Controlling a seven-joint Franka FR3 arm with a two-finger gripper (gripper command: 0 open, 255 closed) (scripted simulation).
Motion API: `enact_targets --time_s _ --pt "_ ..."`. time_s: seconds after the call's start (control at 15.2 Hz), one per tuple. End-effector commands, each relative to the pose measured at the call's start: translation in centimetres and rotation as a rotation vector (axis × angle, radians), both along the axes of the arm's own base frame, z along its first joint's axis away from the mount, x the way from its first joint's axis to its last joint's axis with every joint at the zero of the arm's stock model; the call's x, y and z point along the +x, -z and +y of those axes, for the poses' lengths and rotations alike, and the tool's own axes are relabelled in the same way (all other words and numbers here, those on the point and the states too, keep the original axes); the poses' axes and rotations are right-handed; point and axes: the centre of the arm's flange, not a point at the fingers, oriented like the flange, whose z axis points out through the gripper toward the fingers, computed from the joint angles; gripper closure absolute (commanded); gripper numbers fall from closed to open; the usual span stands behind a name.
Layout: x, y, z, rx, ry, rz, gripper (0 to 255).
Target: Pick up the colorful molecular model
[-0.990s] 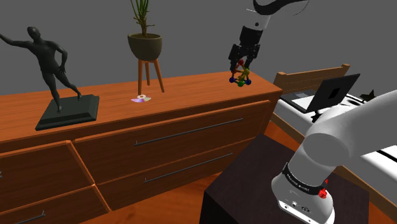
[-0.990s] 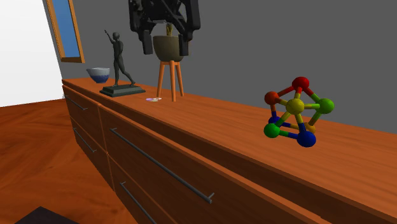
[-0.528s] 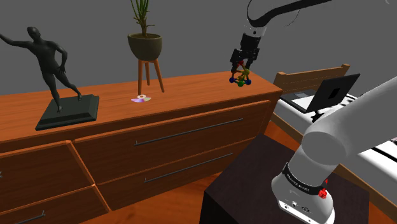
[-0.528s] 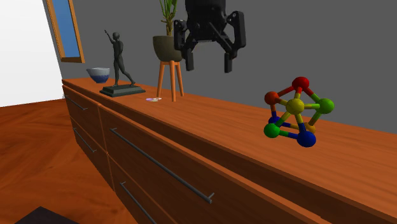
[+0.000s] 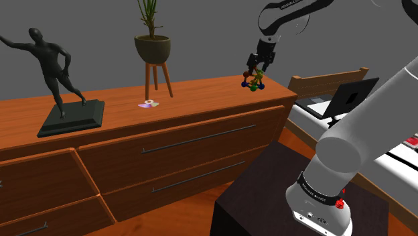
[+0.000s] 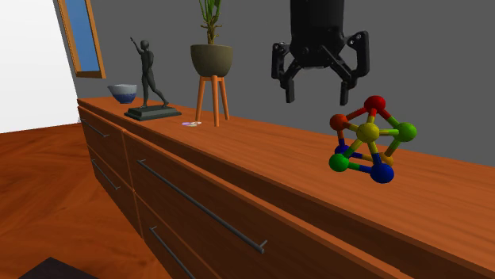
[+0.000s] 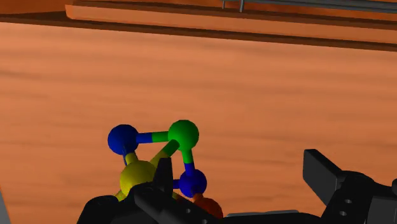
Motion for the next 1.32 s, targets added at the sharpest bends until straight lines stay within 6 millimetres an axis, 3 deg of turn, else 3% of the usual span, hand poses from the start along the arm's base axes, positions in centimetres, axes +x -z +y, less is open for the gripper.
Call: enact_targets --time_s 0.0,0.33,0.86,0.99,1.06,1.25 --pt "0.6 1.0 -2.3 -0.014 0.017 -0.007 0" --pt "2.0 2.6 -8.0 -0.044 0.059 -0.024 0" --pt "2.1 6.7 -8.4 -0.047 0.062 -0.025 0" --pt "2.1 6.7 -8.4 -0.047 0.062 -0.025 0" --pt "2.2 6.7 -8.4 -0.047 0.062 -0.025 255" --pt "2.2 6.7 -8.3 -0.046 0.062 -0.025 255"
